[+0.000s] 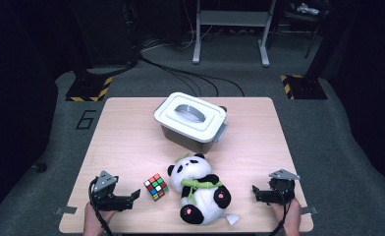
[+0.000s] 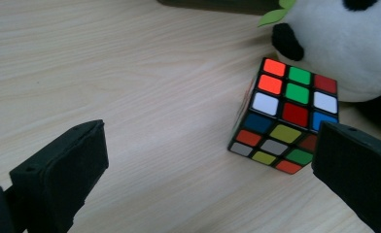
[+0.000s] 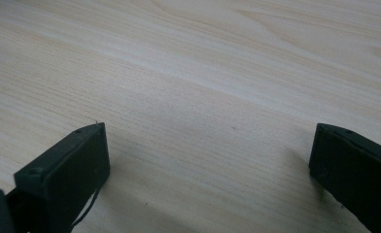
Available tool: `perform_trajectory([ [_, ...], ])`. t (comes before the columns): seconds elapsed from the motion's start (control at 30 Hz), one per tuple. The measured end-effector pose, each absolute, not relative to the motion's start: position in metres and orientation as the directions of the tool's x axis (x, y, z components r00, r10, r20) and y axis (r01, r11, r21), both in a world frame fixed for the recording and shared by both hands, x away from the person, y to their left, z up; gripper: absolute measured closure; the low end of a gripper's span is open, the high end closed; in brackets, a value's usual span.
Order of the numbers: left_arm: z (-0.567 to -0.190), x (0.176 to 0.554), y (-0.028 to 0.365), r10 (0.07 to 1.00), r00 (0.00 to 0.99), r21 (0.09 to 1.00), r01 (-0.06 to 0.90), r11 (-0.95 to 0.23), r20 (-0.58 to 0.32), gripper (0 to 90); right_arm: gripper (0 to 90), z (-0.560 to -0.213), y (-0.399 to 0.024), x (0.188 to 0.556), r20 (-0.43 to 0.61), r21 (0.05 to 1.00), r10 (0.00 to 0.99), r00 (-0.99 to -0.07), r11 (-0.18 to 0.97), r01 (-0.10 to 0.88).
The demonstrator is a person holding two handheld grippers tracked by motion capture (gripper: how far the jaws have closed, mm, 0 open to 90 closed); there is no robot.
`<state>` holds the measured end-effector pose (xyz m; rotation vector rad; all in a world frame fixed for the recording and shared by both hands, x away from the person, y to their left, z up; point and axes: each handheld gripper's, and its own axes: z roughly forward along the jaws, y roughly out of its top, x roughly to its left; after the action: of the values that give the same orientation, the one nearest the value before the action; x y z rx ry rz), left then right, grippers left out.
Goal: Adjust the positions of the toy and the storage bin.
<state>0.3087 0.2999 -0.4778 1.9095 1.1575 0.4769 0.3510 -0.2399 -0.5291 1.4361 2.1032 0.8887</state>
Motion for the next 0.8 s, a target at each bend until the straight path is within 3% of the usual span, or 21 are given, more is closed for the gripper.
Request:
perform_trajectory([
  [0.8, -0.495, 0.329, 0.247, 0.775, 0.629, 0.778, 0.515, -0.361, -0.056, 0.0, 0.4, -0.529, -0.240, 0.351, -0.001, 0.719, 0.932, -0.362, 0.252, 0.648],
])
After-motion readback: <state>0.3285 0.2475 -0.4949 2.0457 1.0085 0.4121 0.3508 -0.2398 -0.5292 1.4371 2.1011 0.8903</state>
